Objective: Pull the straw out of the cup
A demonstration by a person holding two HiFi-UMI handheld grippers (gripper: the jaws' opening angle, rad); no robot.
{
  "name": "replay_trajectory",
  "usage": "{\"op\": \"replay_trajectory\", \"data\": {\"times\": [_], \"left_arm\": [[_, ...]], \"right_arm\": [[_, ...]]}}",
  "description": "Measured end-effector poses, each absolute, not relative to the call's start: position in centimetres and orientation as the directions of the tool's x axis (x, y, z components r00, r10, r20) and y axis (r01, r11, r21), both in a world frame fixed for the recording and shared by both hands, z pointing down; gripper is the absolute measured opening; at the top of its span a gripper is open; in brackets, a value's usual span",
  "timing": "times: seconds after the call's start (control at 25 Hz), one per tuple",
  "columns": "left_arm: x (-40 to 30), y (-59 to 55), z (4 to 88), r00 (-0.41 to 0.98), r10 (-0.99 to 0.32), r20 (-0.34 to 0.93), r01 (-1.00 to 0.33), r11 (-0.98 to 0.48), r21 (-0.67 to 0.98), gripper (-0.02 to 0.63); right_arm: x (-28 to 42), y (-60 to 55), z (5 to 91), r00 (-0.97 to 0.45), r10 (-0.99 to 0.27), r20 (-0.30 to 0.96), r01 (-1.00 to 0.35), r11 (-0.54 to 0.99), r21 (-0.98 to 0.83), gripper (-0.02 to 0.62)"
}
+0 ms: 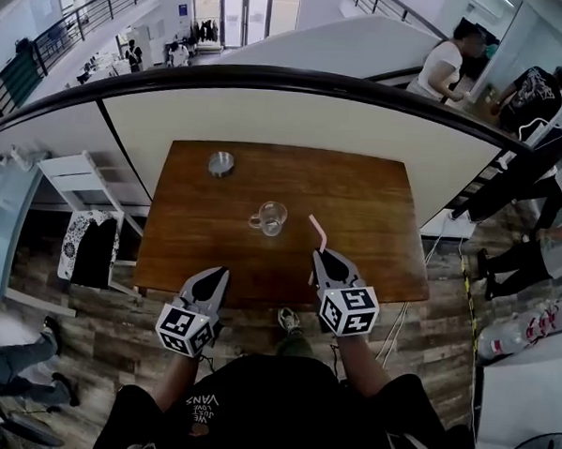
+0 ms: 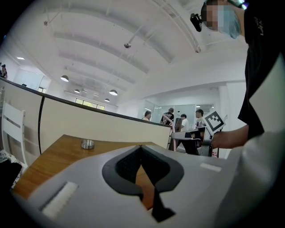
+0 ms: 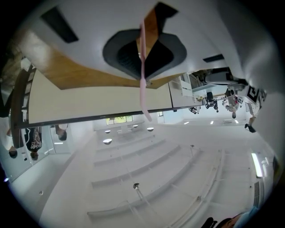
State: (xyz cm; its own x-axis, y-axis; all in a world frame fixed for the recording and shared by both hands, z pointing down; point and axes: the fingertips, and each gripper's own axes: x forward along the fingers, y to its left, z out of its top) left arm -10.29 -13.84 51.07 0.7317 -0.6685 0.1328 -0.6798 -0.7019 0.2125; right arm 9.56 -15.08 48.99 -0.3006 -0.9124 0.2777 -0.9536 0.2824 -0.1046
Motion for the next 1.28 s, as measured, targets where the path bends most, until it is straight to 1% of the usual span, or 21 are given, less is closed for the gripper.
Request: {"op": "replay_trajectory", "data": {"times": [0.68, 1.28], "left_arm": [[-11.0, -11.8, 52.0, 0.744, -0.649, 0.158, -0.668, -0.713, 0.212, 0.012], [-10.4, -11.8, 52.4, 0.744, -0.647, 0.168, -0.668, -0.713, 0.215, 0.011]], "right_arm": [[9.4, -11.4, 51.5, -0.264, -0.914, 0.308, -0.962, 0.228, -0.148, 0.032], [10.2, -11.0, 52.3, -0.24, -0.912, 0.333, -0.969, 0.202, -0.144, 0.031]]}}
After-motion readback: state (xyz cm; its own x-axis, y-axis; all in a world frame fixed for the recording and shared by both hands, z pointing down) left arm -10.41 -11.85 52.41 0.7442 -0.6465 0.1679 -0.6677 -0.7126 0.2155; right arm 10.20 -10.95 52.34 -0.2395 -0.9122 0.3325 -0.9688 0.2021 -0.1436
